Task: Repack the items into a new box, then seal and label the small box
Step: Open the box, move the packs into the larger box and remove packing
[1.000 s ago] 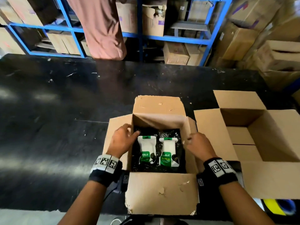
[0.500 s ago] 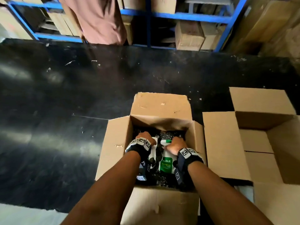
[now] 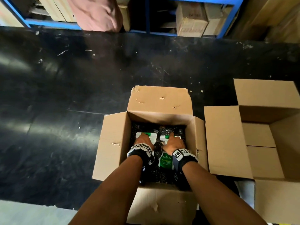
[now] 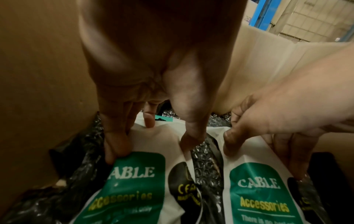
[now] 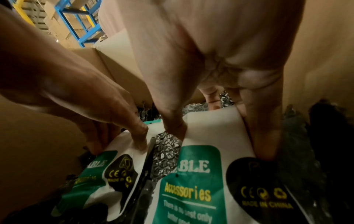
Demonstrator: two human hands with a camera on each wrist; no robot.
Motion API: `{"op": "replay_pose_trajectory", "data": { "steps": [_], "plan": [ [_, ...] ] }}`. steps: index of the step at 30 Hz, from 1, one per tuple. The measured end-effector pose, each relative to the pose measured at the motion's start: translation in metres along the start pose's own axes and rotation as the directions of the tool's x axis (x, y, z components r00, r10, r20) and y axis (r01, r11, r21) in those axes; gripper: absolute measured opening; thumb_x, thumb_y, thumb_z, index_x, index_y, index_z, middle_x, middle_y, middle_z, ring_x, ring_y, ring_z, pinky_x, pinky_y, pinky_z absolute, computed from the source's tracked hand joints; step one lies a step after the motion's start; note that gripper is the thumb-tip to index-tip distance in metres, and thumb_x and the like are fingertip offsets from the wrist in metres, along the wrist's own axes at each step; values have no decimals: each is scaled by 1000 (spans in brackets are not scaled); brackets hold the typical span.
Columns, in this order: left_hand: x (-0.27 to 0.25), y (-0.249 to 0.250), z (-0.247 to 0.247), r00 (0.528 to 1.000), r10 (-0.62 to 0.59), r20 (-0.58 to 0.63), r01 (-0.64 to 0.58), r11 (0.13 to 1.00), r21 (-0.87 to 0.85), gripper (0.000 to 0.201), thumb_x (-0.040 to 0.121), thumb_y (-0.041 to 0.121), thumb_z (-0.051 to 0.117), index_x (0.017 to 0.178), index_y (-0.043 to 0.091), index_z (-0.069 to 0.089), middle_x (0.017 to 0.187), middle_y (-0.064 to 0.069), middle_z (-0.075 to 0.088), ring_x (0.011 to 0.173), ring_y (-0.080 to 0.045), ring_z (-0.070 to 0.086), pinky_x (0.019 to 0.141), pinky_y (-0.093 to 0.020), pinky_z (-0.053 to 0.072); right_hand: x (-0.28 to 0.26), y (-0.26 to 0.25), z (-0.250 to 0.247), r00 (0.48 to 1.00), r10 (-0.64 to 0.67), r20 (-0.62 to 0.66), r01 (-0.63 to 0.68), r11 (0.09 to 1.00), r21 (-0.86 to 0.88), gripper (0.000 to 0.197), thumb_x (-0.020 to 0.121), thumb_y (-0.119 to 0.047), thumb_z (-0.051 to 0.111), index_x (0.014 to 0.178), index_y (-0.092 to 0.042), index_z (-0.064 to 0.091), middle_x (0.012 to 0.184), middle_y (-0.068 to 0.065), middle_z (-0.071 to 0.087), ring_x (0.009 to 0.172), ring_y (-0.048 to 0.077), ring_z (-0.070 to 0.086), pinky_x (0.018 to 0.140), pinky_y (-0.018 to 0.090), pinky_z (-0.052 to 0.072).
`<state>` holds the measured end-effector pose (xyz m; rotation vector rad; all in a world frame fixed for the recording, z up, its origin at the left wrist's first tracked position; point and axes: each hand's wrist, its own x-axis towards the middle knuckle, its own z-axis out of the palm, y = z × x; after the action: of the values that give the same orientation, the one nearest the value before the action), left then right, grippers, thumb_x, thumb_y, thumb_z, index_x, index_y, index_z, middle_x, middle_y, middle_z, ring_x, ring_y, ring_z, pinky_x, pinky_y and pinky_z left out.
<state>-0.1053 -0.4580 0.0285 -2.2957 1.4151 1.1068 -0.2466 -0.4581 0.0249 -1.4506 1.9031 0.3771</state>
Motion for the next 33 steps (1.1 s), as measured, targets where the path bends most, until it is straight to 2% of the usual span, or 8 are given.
{"op": "replay_pose_trajectory", "data": {
  "steps": [4, 7, 13, 16, 20, 25, 28, 33],
  "plan": [
    [-10, 4, -12, 999, 30, -26, -30, 1000, 6, 96, 71, 54, 80, 140, 6, 33, 139, -17, 50, 127, -34, 52, 100, -39, 46, -12, 1, -16, 1000, 8, -23, -7, 999, 40, 96, 88, -47, 73, 160, -17, 18, 147, 17, 51, 134, 38, 52, 102, 44, 52],
    [-21, 8, -27, 997, 57, -57, -56, 998, 29, 95, 72, 54, 79, 143, 11, 33, 140, -16, 49, 127, -35, 52, 99, -41, 47, -22, 2, -34, 998, -12, -60, 18, 995, 94, 90, 84, -47, 75, 155, -17, 28, 145, 17, 53, 129, 39, 56, 99, 45, 54],
    [-46, 1, -58, 978, 158, -138, -150, 987, 65, 83, 73, 56, 76, 136, 14, 45, 136, -17, 53, 124, -38, 53, 99, -43, 47, -64, -3, -65, 976, -114, -187, 141, 980, 138, 73, 74, -56, 69, 132, -16, 49, 121, 10, 65, 107, 32, 64, 82, 36, 52],
    [-58, -1, -74, 956, 215, -197, -208, 976, 58, 80, 69, 58, 76, 132, 16, 51, 131, -17, 58, 119, -39, 57, 96, -45, 50, -90, 3, -75, 946, -169, -278, 220, 962, 162, 51, 84, -50, 70, 121, -18, 54, 108, -1, 60, 99, 26, 60, 77, 32, 41],
    [-80, 13, -89, 917, 285, -279, -275, 958, 76, 76, 74, 60, 72, 128, 11, 50, 128, -20, 60, 117, -41, 57, 93, -44, 50, -118, 23, -92, 905, -152, -398, 243, 952, 188, 38, 82, -51, 70, 98, -23, 50, 102, 6, 65, 99, 32, 63, 71, 31, 39],
    [-117, 65, -91, 877, 357, -322, -349, 933, 84, 78, 78, 56, 71, 131, 6, 44, 128, -21, 58, 116, -39, 57, 90, -42, 47, -146, 72, -127, 858, -87, -505, 243, 937, 252, 39, 79, -51, 71, 101, -22, 56, 92, 1, 63, 84, 27, 61, 70, 30, 43],
    [-145, 109, -80, 849, 394, -351, -388, 917, 91, 76, 78, 55, 72, 131, 7, 45, 128, -20, 58, 116, -39, 57, 89, -41, 47, -149, 117, -152, 839, -65, -540, 238, 936, 258, 39, 83, -53, 69, 105, -23, 59, 98, 1, 63, 87, 25, 56, 73, 31, 42],
    [-180, 198, -41, 825, 432, -365, -451, 892, 35, 78, 75, 56, 72, 132, 9, 48, 130, -18, 59, 118, -38, 57, 95, -41, 48, -136, 214, -202, 832, -40, -553, 234, 929, 285, 38, 84, -52, 71, 108, -25, 58, 105, 3, 66, 93, 25, 64, 75, 30, 49]
  ]
}}
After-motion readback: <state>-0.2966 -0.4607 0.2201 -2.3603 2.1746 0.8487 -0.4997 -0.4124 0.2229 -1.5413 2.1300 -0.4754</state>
